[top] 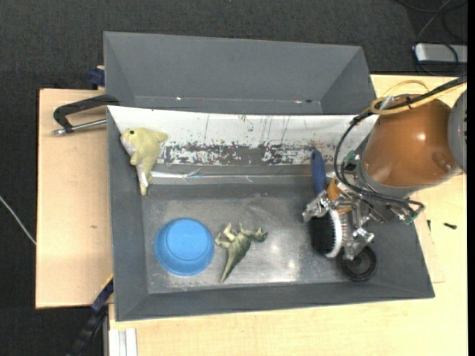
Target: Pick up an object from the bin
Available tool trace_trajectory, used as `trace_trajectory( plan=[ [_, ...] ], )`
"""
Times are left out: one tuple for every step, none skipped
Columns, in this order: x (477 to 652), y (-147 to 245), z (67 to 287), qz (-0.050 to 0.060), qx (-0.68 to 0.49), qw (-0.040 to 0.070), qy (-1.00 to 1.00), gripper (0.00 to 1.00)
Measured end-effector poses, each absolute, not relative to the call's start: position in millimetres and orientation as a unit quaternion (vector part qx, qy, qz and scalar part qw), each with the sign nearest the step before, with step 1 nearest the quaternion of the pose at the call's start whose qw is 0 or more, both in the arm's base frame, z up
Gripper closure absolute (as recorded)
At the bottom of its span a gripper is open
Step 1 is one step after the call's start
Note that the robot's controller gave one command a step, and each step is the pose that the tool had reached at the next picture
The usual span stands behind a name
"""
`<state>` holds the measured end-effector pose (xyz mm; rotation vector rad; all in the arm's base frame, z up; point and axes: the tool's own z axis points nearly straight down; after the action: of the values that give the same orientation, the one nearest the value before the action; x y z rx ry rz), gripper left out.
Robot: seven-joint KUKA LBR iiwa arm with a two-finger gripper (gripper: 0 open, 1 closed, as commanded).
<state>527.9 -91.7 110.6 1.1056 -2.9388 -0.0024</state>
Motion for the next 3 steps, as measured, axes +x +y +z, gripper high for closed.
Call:
trace_trajectory(
  plan=[
    [522.6,-83.9,80.8,0.001,0.531,-0.003,-0.847,0.00],
    [521.6,-87.4,81.1,0.002,0.530,0.001,-0.848,1.00],
    [521.6,-64.7,191.5,-0.001,0.648,0.000,-0.762,1.00]
  ],
)
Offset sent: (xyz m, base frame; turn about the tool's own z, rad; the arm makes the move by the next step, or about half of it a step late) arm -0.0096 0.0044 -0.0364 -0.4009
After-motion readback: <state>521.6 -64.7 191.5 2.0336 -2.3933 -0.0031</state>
